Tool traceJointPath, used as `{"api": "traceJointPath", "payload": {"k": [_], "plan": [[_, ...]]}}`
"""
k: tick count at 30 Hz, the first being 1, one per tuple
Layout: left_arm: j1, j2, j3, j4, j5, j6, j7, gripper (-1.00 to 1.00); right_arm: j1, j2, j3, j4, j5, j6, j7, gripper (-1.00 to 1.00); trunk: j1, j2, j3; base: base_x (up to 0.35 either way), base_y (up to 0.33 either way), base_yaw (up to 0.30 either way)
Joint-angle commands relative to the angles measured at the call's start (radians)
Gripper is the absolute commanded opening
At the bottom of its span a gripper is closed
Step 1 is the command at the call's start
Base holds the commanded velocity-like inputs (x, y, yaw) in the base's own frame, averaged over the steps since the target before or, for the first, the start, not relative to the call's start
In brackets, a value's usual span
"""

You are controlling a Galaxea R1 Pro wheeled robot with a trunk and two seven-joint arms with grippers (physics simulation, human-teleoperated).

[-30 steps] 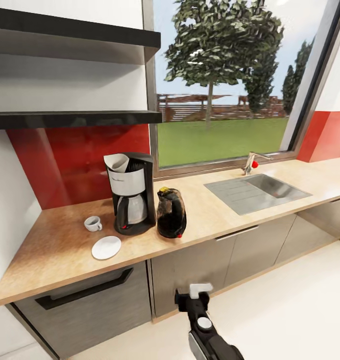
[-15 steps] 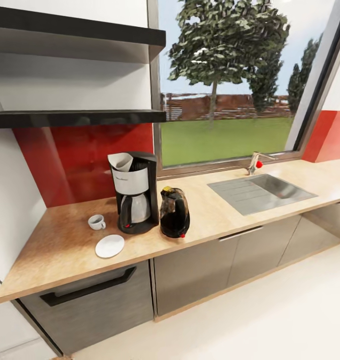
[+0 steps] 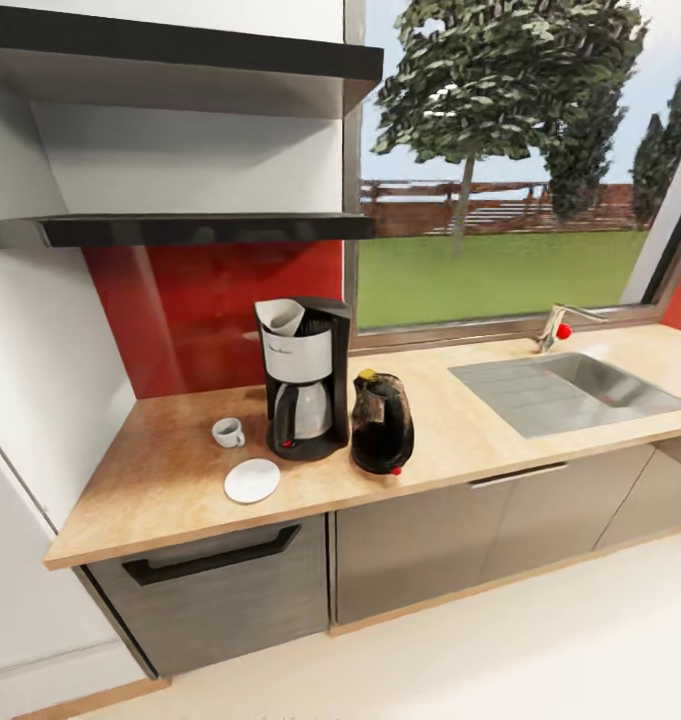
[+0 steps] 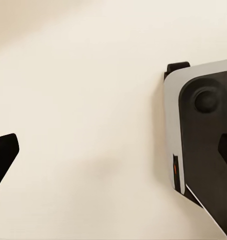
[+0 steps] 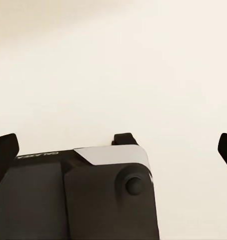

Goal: Set up a coffee station on the kitchen countertop: keep the coffee maker on the countertop, move the bottle of coffee from the kitchen shelf to the counter next to the coffee maker, place a paper coffee filter on top of the coffee maker, put the saucer next to the coffee maker with the coffee cup on the saucer, and place the electric kettle next to the coffee maker.

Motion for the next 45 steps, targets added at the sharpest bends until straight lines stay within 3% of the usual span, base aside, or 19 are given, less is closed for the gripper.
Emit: {"api": "traceJointPath", "payload": {"k": [1, 11, 27, 37, 39, 40, 43, 44, 45], "plan": [[-0.001, 0.000, 0.009, 0.000, -0.009, -0.004, -0.005, 1.00, -0.001, 0.000, 0.008, -0.001, -0.010, -0.001, -0.004, 1.00, 0.001, -0.002, -0.003, 0.000, 0.000, 0.242], [-0.001, -0.004, 0.007, 0.000, -0.009, -0.004, -0.005, 1.00, -0.001, 0.000, 0.008, -0.001, -0.010, -0.001, -0.004, 1.00, 0.001, -0.002, -0.010, 0.000, 0.000, 0.257], [-0.001, -0.034, 0.007, -0.009, -0.011, -0.007, -0.005, 1.00, 0.000, -0.001, 0.008, -0.001, -0.010, -0.001, -0.004, 1.00, 0.001, -0.002, -0.014, -0.071, -0.067, 0.274], [-0.036, -0.032, 0.006, -0.015, -0.012, -0.063, -0.005, 1.00, -0.001, -0.009, 0.006, -0.001, -0.013, -0.002, -0.004, 1.00, 0.001, -0.002, -0.014, -0.138, -0.086, 0.230], [-0.084, -0.025, 0.004, -0.022, -0.012, -0.070, -0.010, 1.00, -0.001, -0.012, 0.007, -0.002, -0.014, -0.001, -0.004, 1.00, 0.001, -0.002, -0.014, -0.008, -0.004, 0.028], [-0.187, -0.025, 0.004, -0.041, -0.014, -0.095, -0.034, 1.00, -0.001, -0.013, 0.008, -0.001, -0.014, -0.002, -0.005, 1.00, 0.001, -0.002, -0.014, -0.001, 0.000, 0.002], [-0.245, -0.026, 0.004, -0.044, -0.015, -0.119, -0.084, 1.00, -0.001, -0.013, 0.008, -0.001, -0.013, -0.005, -0.006, 1.00, 0.001, -0.002, -0.014, 0.000, 0.000, 0.001], [-0.271, -0.026, 0.004, -0.045, -0.015, -0.125, -0.116, 1.00, -0.001, -0.013, 0.008, -0.001, -0.013, -0.005, -0.006, 1.00, 0.001, -0.002, -0.014, 0.000, 0.000, 0.000], [-0.365, -0.026, 0.004, -0.046, -0.013, -0.131, -0.255, 1.00, -0.001, -0.012, 0.008, 0.000, -0.013, -0.006, -0.007, 1.00, 0.001, -0.002, -0.014, 0.000, 0.000, 0.000]]}}
